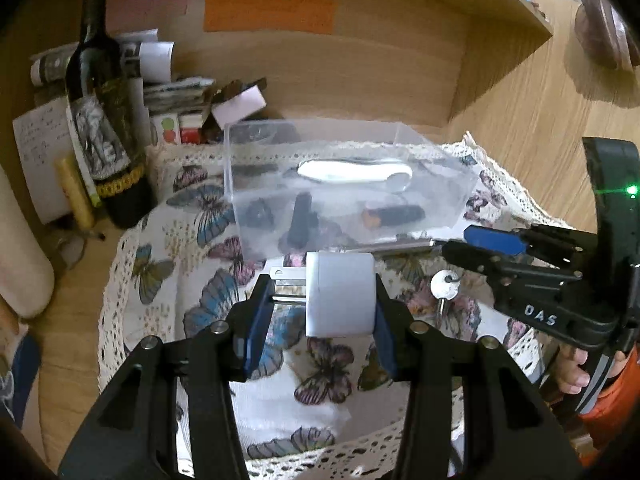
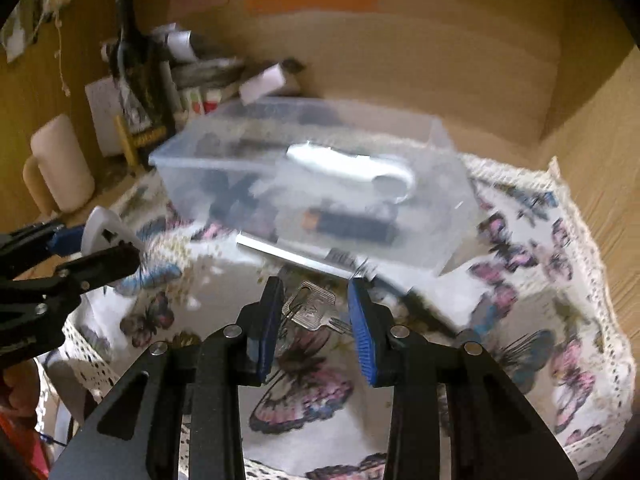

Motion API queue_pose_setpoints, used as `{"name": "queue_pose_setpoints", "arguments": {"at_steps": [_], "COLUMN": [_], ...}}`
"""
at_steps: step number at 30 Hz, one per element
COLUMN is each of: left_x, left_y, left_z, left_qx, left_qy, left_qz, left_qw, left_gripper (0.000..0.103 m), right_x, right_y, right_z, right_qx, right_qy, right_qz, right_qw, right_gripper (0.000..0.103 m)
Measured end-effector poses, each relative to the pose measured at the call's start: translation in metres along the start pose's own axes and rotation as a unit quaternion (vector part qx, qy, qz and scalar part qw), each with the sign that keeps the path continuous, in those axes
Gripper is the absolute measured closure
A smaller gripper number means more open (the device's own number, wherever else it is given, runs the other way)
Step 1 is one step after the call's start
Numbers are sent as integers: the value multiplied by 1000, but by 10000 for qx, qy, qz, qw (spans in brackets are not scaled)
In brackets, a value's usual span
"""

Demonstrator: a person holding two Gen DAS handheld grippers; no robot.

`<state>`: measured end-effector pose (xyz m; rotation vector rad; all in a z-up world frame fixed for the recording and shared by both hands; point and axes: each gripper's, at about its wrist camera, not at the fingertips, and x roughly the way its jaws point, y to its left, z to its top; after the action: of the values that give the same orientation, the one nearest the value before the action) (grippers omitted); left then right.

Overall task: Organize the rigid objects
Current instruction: 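Grasp the white plug adapter with the left tool while the right tool grasps the silver keys, then lower the adapter and keys into the box and open both tools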

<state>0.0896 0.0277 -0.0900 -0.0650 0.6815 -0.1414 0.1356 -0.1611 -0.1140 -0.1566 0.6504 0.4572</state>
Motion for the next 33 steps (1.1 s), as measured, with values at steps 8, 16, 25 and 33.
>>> {"name": "queue_pose_setpoints", "arguments": {"at_steps": [8,16,25,33], "left_x": [-3,5,40,98], "left_y": [-5,3,4,11], "left_z": [35,81,111,107], "left_qx": [70,-34,22,-8], "left_qy": [-273,-455,-284,387], "left_qz": [116,131,252,170], "left_qw": [9995,9989,9993,9991], "left_gripper": [57,57,57,57], "right_x": [-25,-34,-10,48], "right_y": [-14,-21,-24,-23], "right_z": [34,74,110,102], "right_qx": [9,-53,-147,-267], "right_qy": [-584,-1063,-1143,-467], "right_qz": [-87,-128,-110,-107], "right_qw": [9983,9942,9933,9985], "right_gripper": [72,72,72,72]}}
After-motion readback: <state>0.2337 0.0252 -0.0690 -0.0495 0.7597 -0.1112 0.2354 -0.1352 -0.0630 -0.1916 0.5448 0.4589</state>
